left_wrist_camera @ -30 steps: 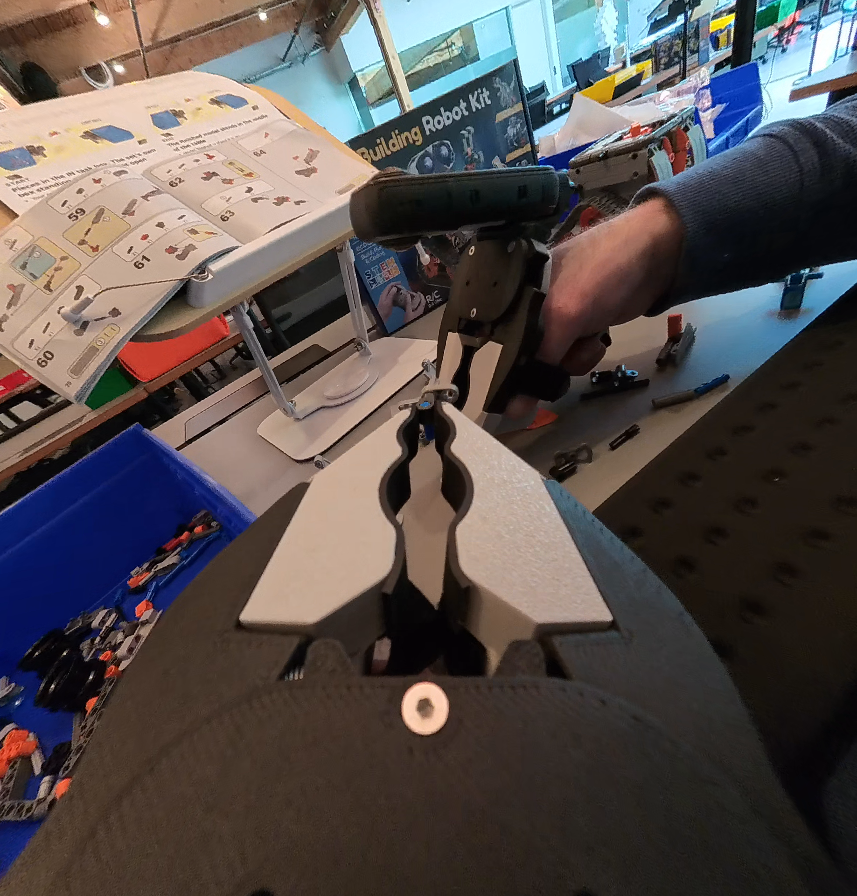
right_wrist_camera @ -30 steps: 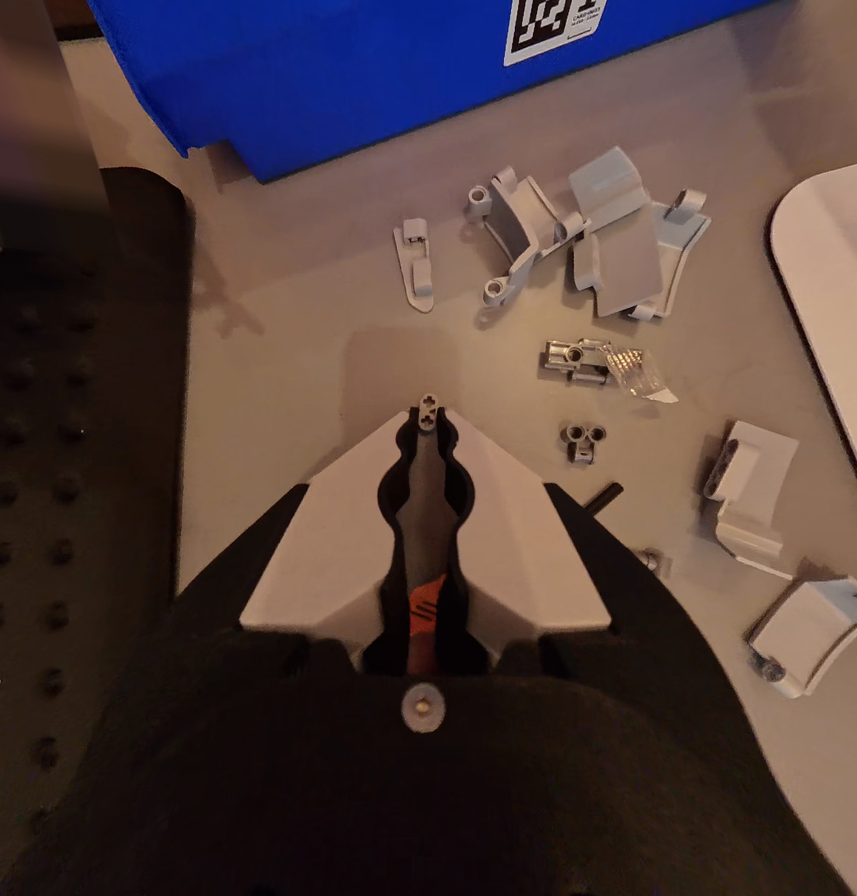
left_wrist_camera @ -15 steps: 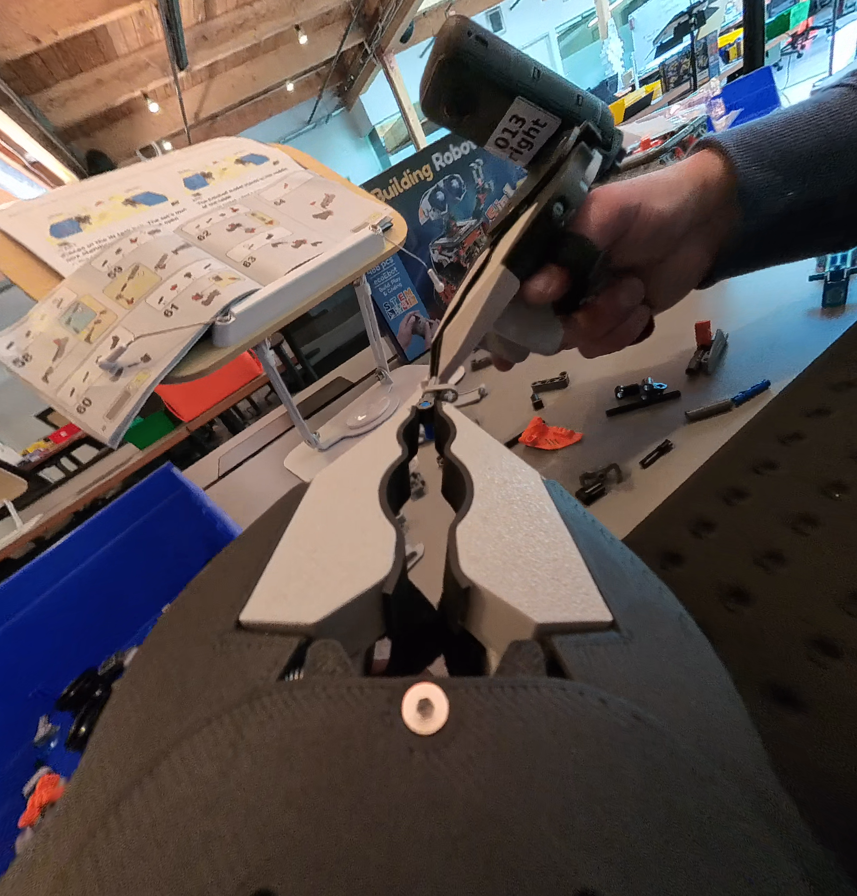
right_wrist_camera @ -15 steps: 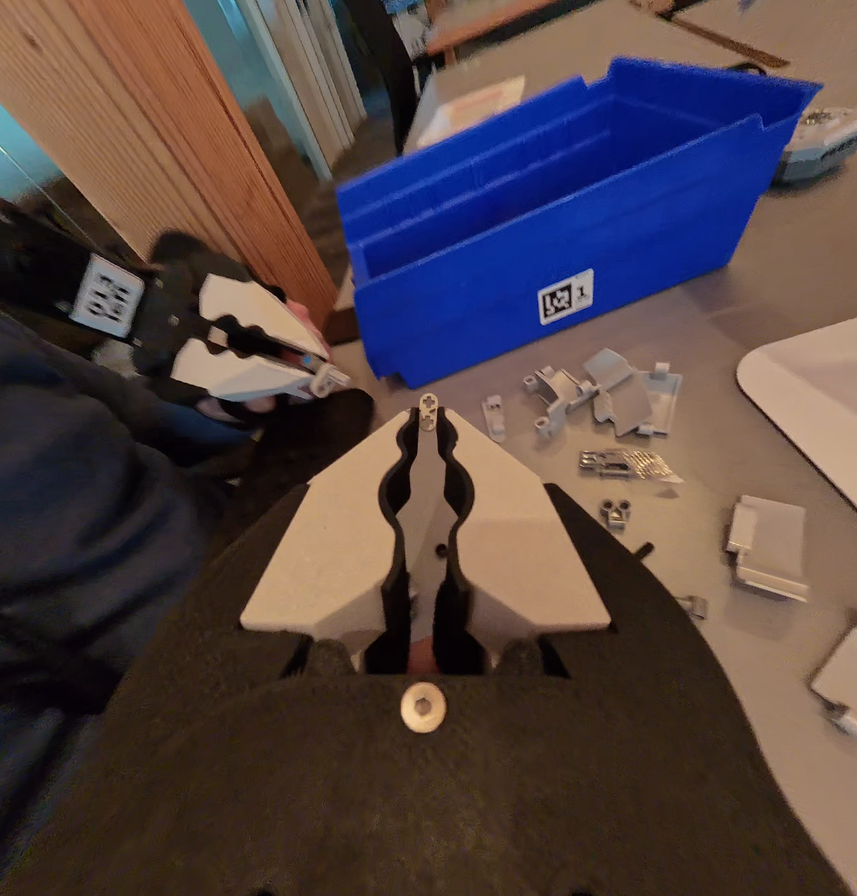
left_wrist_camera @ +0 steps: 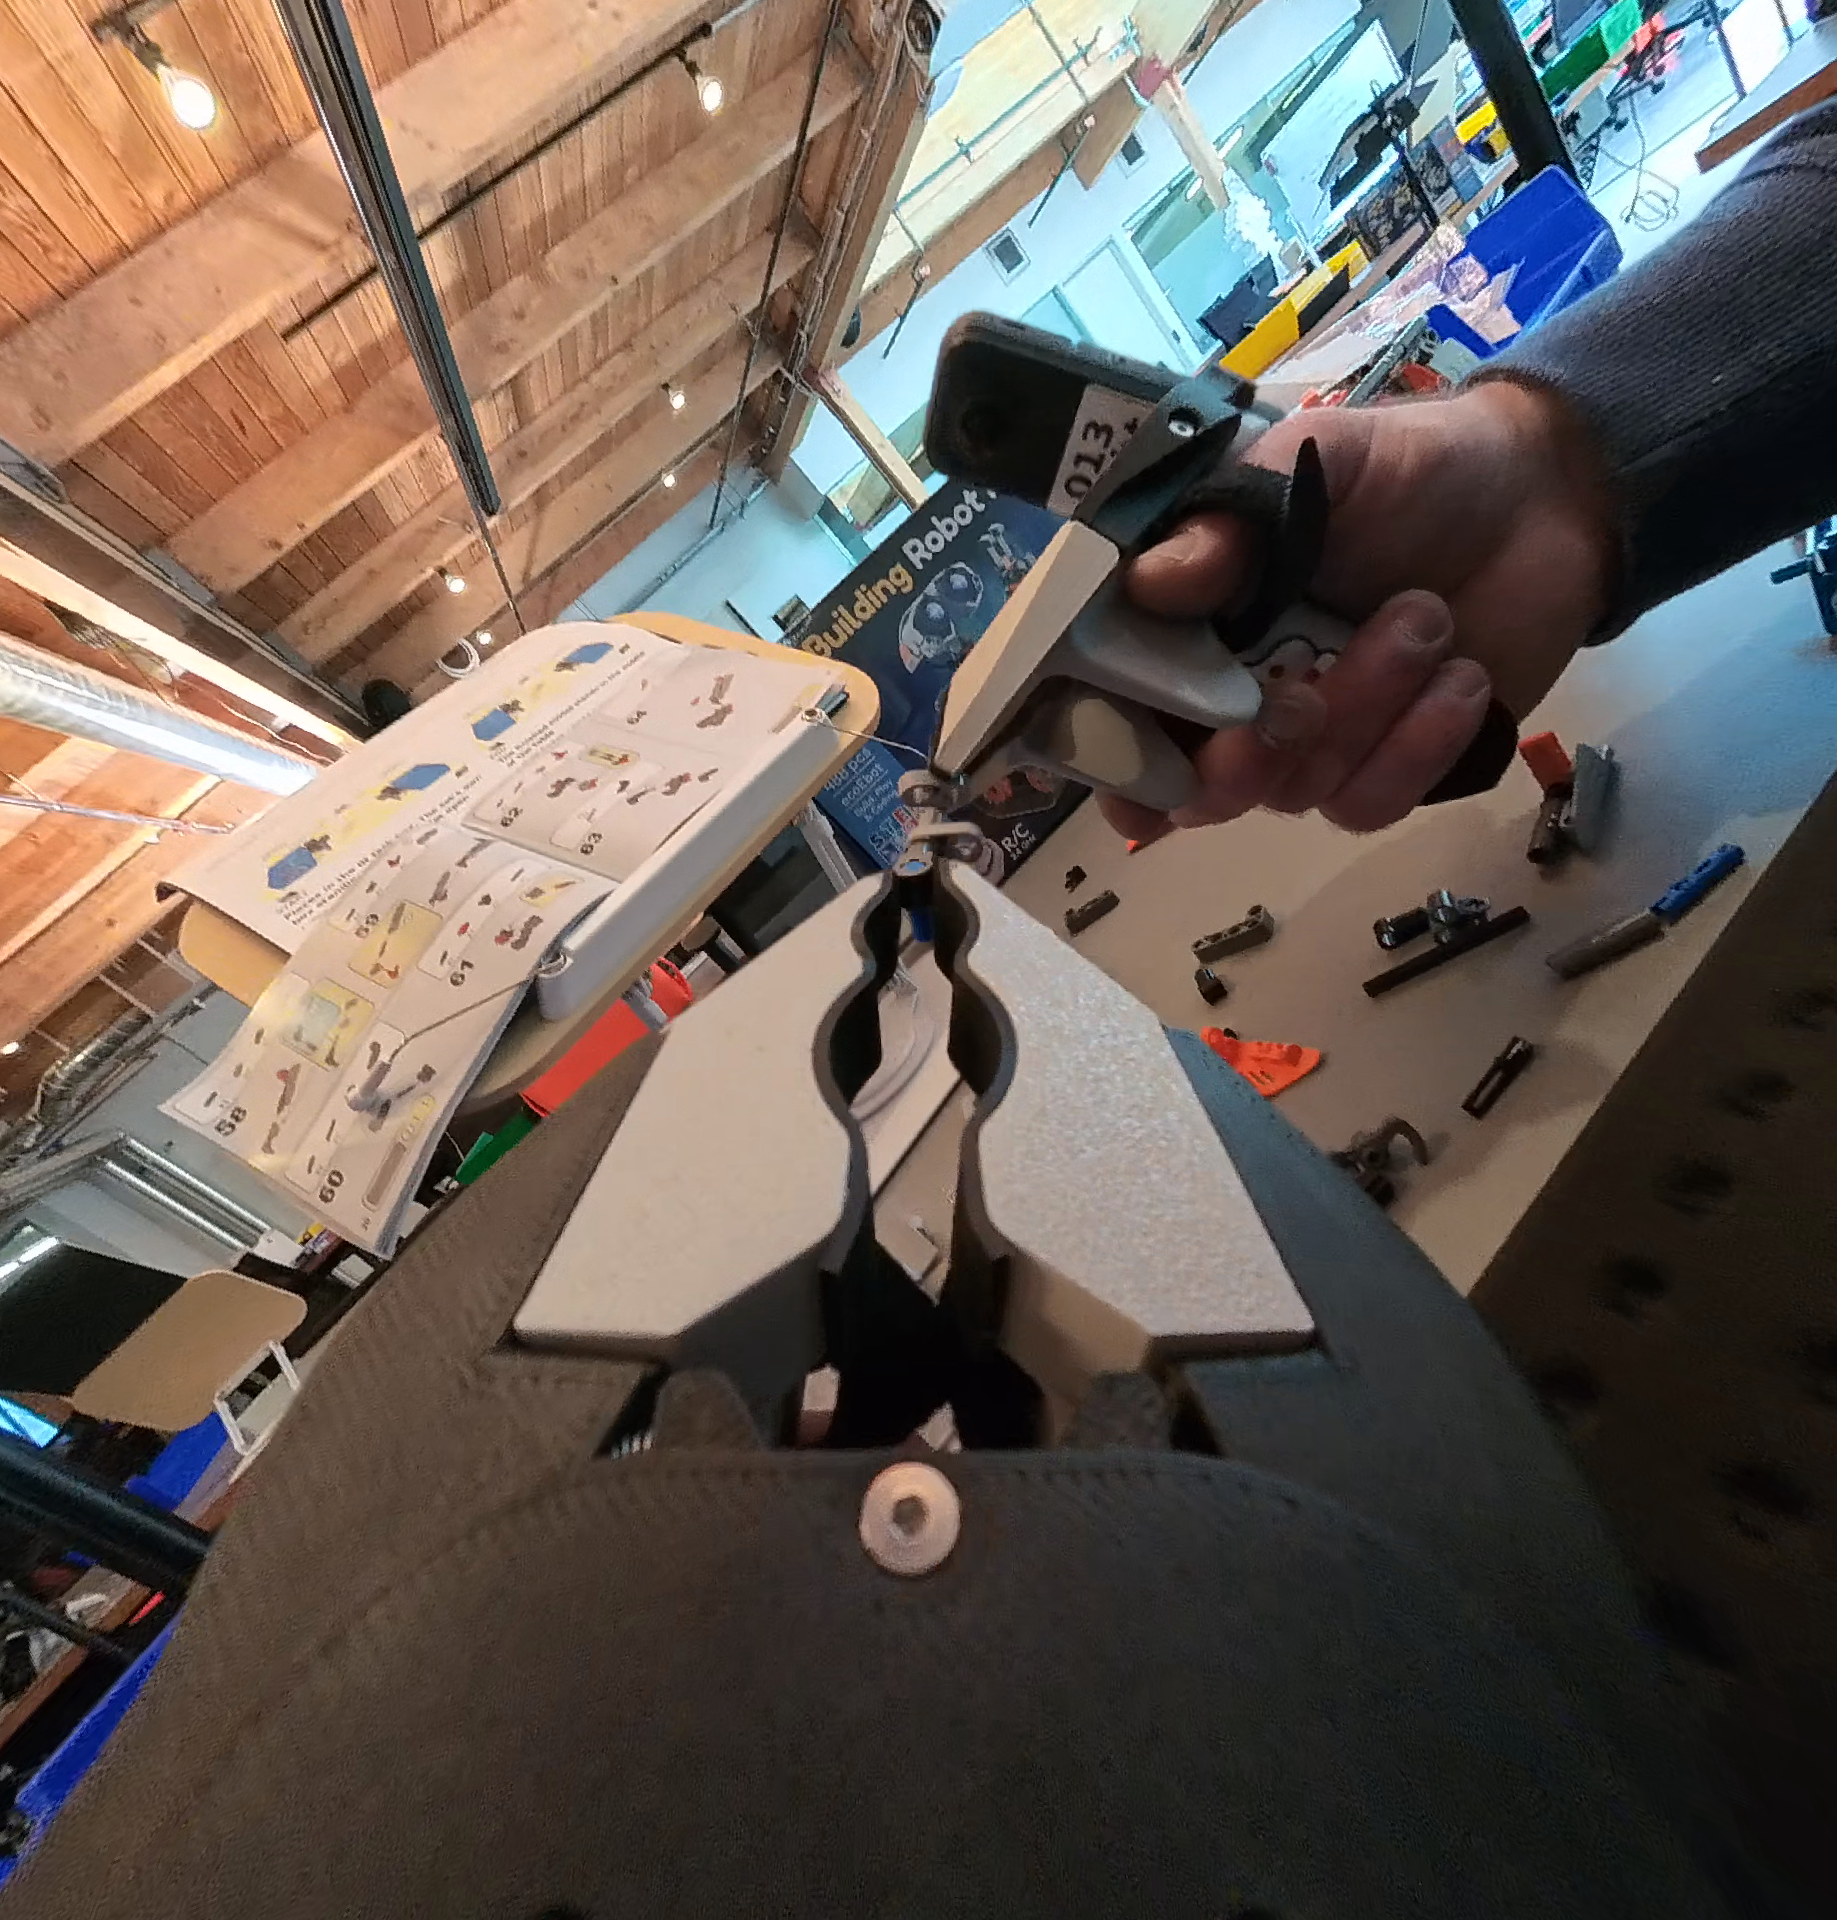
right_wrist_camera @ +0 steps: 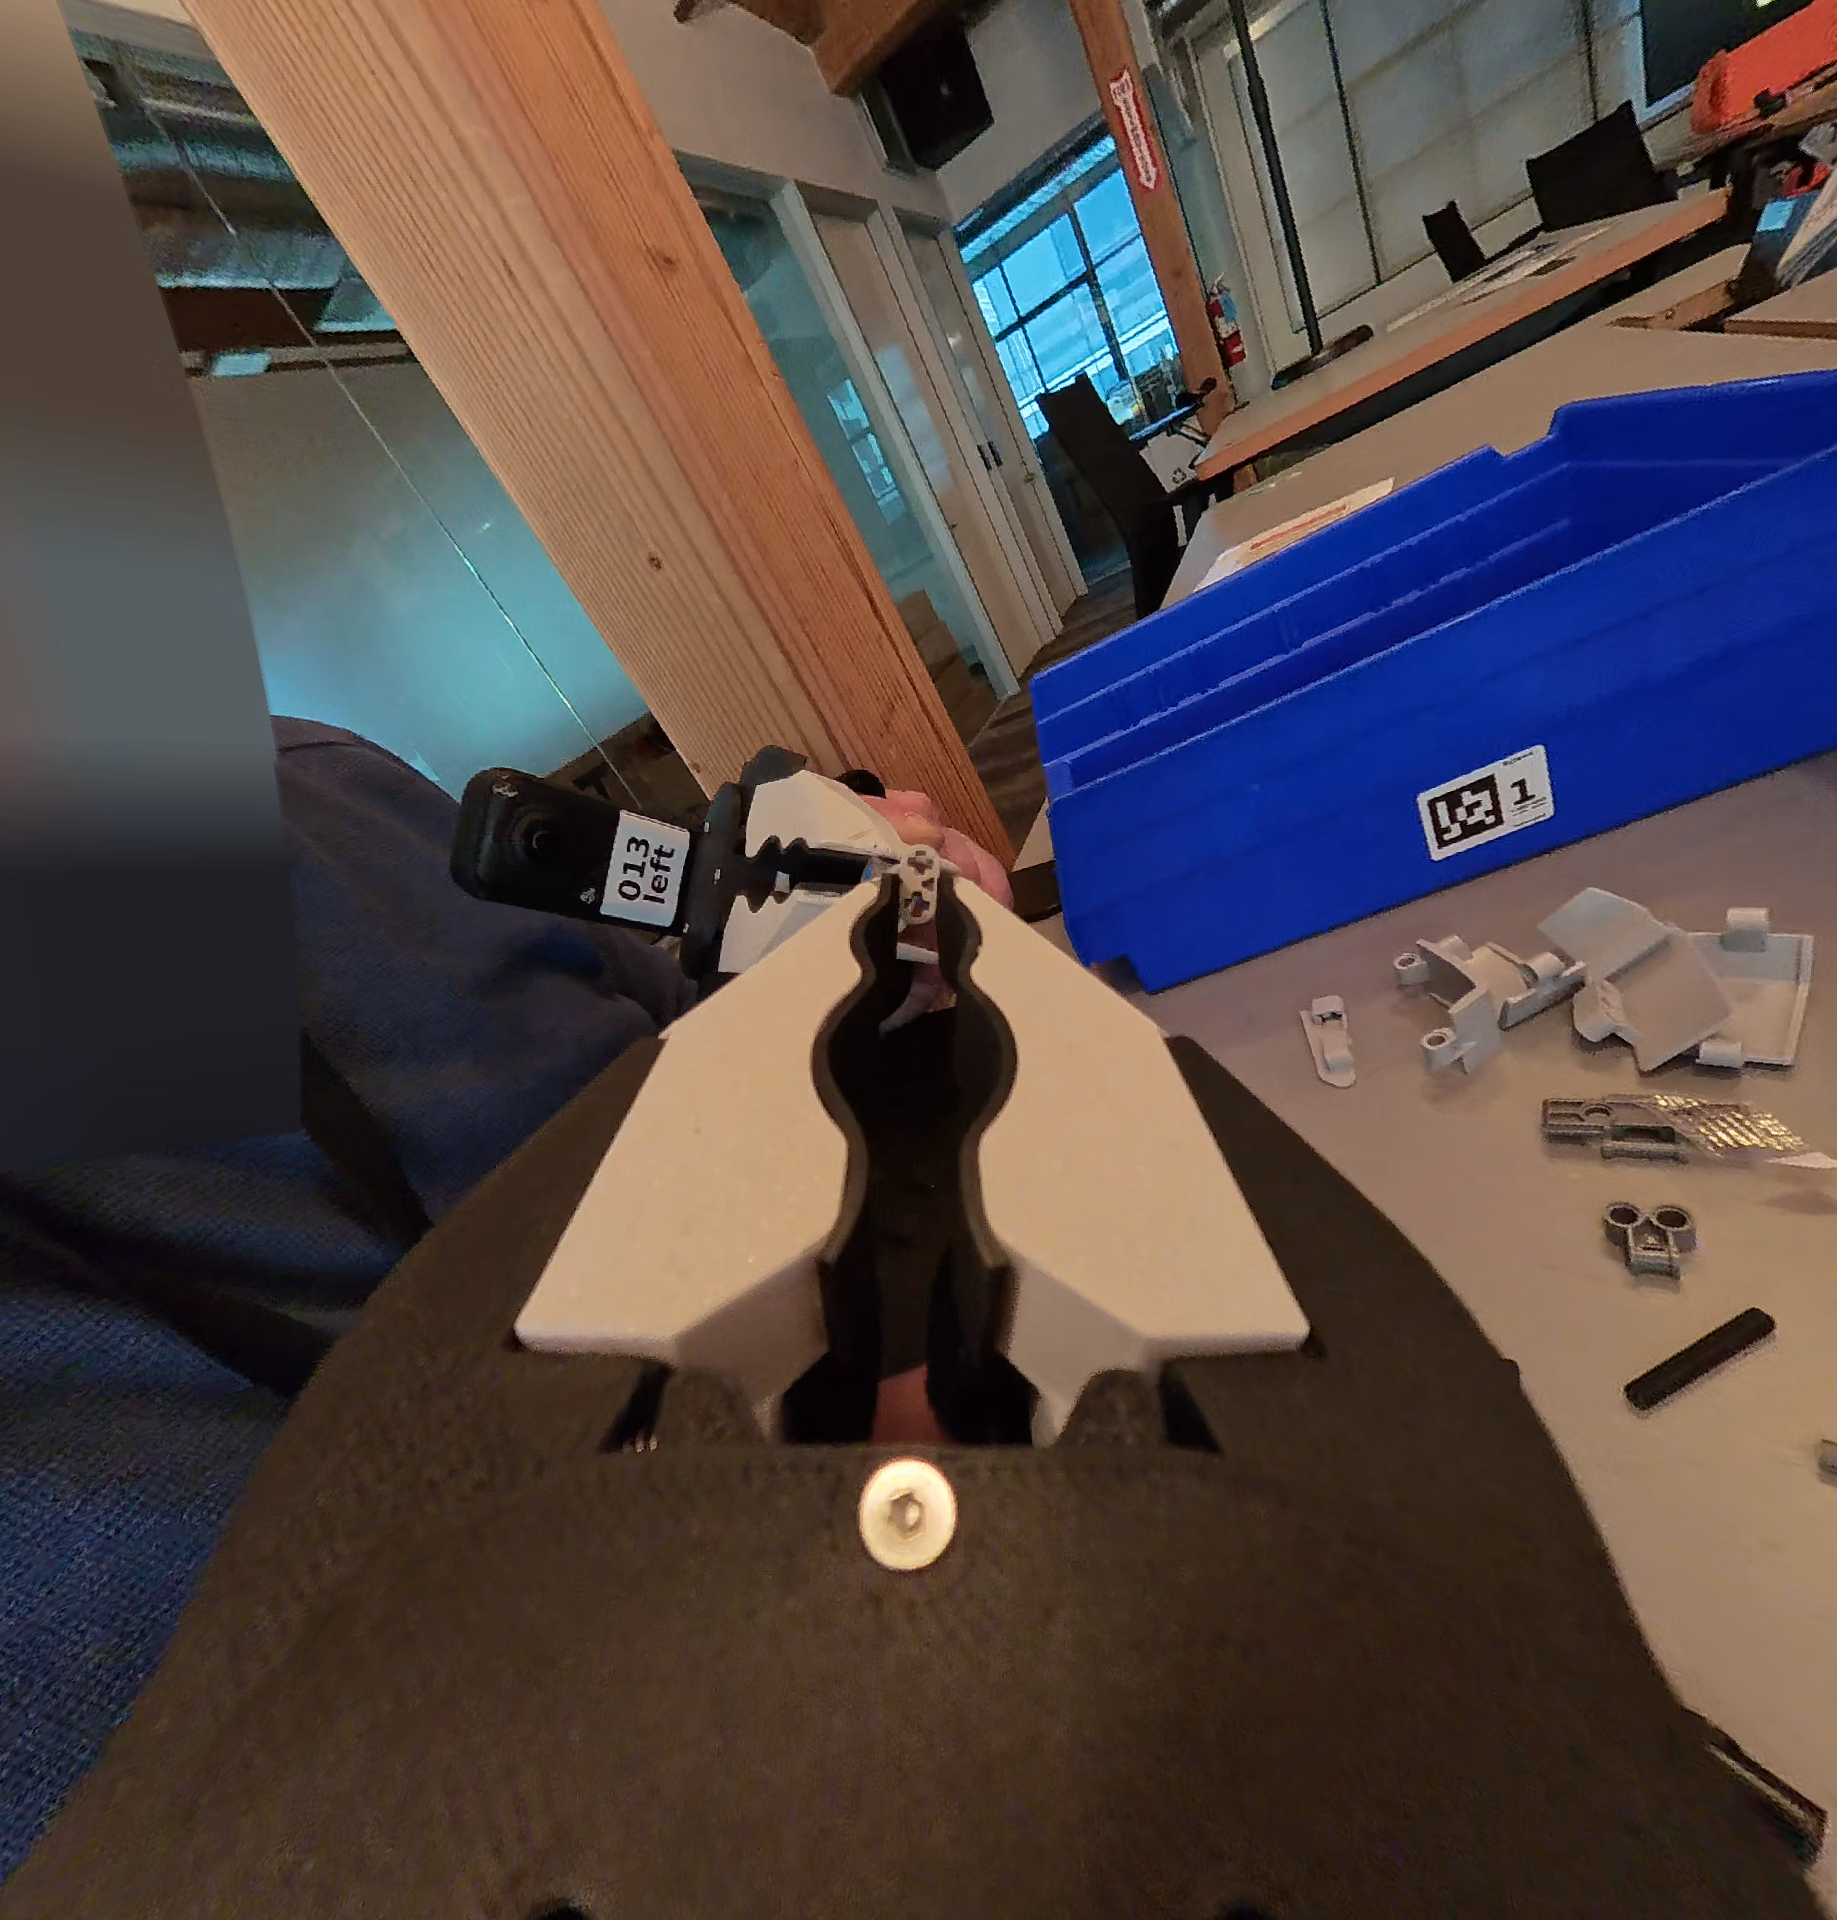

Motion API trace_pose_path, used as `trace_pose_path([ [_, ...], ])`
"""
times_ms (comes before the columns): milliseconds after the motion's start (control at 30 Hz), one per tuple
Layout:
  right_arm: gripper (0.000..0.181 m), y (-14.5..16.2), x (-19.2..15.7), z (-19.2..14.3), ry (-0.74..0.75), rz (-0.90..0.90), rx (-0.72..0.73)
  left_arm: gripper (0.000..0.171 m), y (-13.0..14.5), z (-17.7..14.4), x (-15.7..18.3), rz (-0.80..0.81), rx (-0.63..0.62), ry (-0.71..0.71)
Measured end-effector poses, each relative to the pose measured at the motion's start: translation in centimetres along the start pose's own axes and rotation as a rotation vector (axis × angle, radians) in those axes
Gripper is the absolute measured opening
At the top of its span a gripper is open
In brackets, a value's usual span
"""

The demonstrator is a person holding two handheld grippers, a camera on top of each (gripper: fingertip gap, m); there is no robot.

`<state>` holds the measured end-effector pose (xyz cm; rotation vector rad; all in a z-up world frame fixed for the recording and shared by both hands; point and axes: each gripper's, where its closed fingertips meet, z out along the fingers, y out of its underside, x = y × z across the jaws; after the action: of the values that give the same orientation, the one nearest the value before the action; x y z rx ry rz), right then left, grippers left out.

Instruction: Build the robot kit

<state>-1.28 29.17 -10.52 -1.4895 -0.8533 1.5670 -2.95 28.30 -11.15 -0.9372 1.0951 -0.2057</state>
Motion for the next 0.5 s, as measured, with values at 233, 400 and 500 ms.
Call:
trace_pose_path([
  [233, 0.004, -0.3, -0.6, -0.1, -0.066, 0.033, 0.046, 0.005, -0.8, 0.4, -0.4, 0.021, 0.046, -0.012],
  [400, 0.004, -0.7, -1.2, -0.3, -0.126, 0.071, 0.088, 0.004, -1.4, 0.4, -0.4, 0.070, 0.085, -0.022],
  [500, 0.004, -0.9, -1.8, -0.4, -0.171, 0.084, 0.103, 0.004, -2.0, 0.3, -0.4, 0.106, 0.111, -0.034],
])
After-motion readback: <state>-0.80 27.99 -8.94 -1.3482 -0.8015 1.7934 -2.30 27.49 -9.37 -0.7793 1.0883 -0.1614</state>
